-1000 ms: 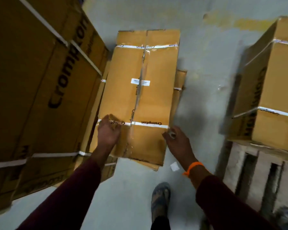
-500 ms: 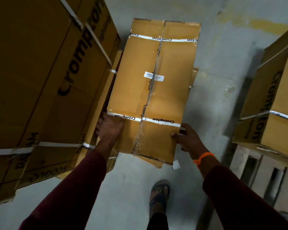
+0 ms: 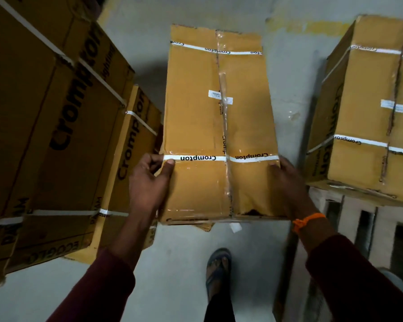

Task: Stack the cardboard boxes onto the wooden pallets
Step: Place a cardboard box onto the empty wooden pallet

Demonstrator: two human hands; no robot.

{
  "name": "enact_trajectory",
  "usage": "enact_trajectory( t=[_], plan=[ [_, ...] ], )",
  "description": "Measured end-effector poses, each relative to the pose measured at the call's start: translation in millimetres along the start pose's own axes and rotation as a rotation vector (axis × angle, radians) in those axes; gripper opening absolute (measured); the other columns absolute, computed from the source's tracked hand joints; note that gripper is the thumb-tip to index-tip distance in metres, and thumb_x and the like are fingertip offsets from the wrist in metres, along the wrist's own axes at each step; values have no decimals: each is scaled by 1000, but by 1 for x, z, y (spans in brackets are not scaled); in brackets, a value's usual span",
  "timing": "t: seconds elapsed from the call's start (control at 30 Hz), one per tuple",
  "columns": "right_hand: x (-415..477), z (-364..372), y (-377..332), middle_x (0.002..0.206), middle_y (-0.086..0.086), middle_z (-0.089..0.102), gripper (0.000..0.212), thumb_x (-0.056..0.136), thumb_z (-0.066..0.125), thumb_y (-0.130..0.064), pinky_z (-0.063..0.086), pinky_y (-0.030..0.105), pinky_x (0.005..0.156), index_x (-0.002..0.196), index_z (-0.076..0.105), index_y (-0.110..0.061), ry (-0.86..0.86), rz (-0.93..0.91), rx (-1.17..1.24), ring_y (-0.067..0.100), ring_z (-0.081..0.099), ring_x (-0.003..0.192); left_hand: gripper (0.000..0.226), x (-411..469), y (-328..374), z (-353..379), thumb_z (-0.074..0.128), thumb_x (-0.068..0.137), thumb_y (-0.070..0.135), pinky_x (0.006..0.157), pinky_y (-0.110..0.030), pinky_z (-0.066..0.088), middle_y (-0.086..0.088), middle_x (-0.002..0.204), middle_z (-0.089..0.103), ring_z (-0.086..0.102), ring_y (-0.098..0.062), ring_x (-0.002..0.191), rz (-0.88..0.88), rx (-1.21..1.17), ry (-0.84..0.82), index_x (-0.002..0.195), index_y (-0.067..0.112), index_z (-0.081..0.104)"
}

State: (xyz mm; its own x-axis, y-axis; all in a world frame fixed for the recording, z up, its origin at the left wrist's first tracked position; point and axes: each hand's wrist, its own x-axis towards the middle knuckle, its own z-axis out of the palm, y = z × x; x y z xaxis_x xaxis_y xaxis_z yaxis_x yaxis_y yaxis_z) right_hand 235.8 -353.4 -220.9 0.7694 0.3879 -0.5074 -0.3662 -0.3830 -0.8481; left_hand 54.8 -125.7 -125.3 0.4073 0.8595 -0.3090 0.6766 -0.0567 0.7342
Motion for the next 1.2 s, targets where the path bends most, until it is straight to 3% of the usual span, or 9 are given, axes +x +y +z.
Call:
enact_trajectory(
  t=[0.07, 0.23, 0.4, 0.6, 0.67, 0.8, 1.03, 1.13, 1.2],
  plan=[
    [2, -24, -17, 126, -4, 68, 28, 106, 50, -25, 50, 37, 102, 130, 66, -25, 28, -12, 11, 19, 62, 116, 12, -21, 42, 11, 69, 93, 41, 97, -43, 54, 16, 110, 72, 66, -3, 107, 44, -76, 30, 103, 36, 65],
    [-22, -95, -59, 103, -9, 74, 24, 103, 54, -16, 55, 21, 77, 106, 73, -30, 110, 0, 214, 0, 68, 87, 15, -71, 152, 34, 71, 93, 33, 96, -36, 53, 14, 113, 72, 66, 1, 106, 182, -162, 14, 107, 30, 67],
    [-43, -198, -94, 105, -4, 79, 29, 98, 58, -11, 59, 33, 84, 117, 74, -25, 293, -30, 401, 19, 73, 100, 16, -124, 240, 82, 70, 95, 25, 103, -34, 52, 7, 125, 71, 65, 0, 113, 373, -270, -82, 110, 26, 66],
    [-68, -378, -107, 112, 0, 77, 35, 97, 57, -11, 60, 32, 83, 127, 70, -22, 490, -116, 395, 18, 73, 100, 34, -190, 315, 211, 67, 98, 28, 107, -39, 50, 14, 131, 66, 58, 4, 122, 505, -306, -288, 132, 25, 62],
    [-73, -441, -97, 106, -2, 78, 32, 94, 59, -8, 58, 31, 82, 119, 73, -19, 576, -122, 377, 17, 73, 97, 36, -213, 331, 267, 66, 97, 33, 104, -42, 52, 18, 129, 66, 58, 4, 121, 490, -310, -362, 133, 36, 61],
    [-79, -557, -65, 73, -25, 72, 29, 92, 52, 4, 47, 8, 64, 108, 70, -12, 726, -79, 302, -10, 63, 68, 46, -266, 351, 379, 64, 91, 46, 103, -48, 52, 17, 137, 60, 56, -4, 127, 391, -308, -536, 136, 49, 55],
    [-71, -705, 8, 121, 12, 68, 31, 97, 50, -2, 42, 0, 62, 121, 68, -4, 772, 62, 145, -2, 57, 72, 42, -325, 351, 533, 65, 97, 15, 93, -39, 60, 12, 125, 67, 65, -17, 118, 118, -337, -765, 135, 32, 61],
    [-52, -733, 33, 113, 3, 70, 30, 92, 53, -3, 44, 3, 67, 109, 73, -17, 766, 97, 87, -15, 57, 70, 46, -327, 340, 574, 60, 98, 3, 95, -37, 58, 12, 117, 69, 66, -8, 109, 39, -301, -799, 140, 21, 60],
    [-37, -743, 54, 103, -6, 70, 32, 88, 54, -7, 48, 18, 77, 100, 76, -27, 749, 151, 97, -5, 59, 78, 46, -325, 327, 596, 60, 97, 0, 101, -44, 55, 7, 121, 72, 68, -9, 111, 31, -272, -815, 138, 21, 60]
  ],
)
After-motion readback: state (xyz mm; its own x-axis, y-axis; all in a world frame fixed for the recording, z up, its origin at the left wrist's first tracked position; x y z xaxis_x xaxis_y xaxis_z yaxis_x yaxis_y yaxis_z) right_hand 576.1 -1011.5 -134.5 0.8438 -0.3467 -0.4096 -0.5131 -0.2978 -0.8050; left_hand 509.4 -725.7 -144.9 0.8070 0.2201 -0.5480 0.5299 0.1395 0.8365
